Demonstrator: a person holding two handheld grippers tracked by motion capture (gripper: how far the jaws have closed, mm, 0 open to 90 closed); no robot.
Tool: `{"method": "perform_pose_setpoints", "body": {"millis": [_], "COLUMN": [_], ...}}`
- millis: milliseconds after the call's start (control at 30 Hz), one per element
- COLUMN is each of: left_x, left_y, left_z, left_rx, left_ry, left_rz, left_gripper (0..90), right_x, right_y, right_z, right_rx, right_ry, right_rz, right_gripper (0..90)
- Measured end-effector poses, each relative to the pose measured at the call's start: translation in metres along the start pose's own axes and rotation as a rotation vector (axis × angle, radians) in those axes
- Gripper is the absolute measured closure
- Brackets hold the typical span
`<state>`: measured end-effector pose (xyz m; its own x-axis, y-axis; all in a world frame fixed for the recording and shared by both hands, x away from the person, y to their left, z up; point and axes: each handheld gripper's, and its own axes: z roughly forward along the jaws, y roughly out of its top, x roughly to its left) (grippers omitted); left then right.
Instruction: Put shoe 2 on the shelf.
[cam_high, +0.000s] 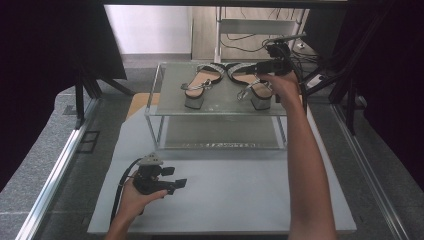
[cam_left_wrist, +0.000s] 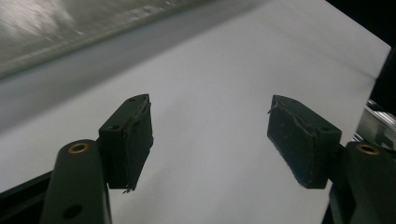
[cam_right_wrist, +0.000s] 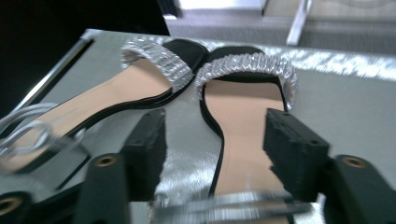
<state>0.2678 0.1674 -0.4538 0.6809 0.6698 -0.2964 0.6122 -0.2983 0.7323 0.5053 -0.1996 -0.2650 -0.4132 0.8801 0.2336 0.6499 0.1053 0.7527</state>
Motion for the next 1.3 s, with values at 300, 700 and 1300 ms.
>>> {"method": "perform_pose_setpoints", "body": {"millis": [300,700,1300], "left_x": [0.005,0.026,0.075], "left_y": [0.014,0.108,0.184], "left_z": [-0.019,-0.048,0.009], "left_rx": [-0.082,-0.210,-0.108], "left_ry": [0.074,0.215,0.279], "left_rz": [-0.040,-0.085,-0.165], "left_gripper": [45.0,75.2,86.3], "right_x": [-0.027,-0.061,-0.056], "right_y": [-0.043,-0.089,-0.094], "right_z": [-0.058,-0.071,-0.032], "right_rx": [-0.034,-0.008,-0.014], "right_ry": [0.040,0.026,-0.007], "right_rz": [-0.110,-0.112,-0.117], "right_gripper": [63.6,87.1,89.4]}}
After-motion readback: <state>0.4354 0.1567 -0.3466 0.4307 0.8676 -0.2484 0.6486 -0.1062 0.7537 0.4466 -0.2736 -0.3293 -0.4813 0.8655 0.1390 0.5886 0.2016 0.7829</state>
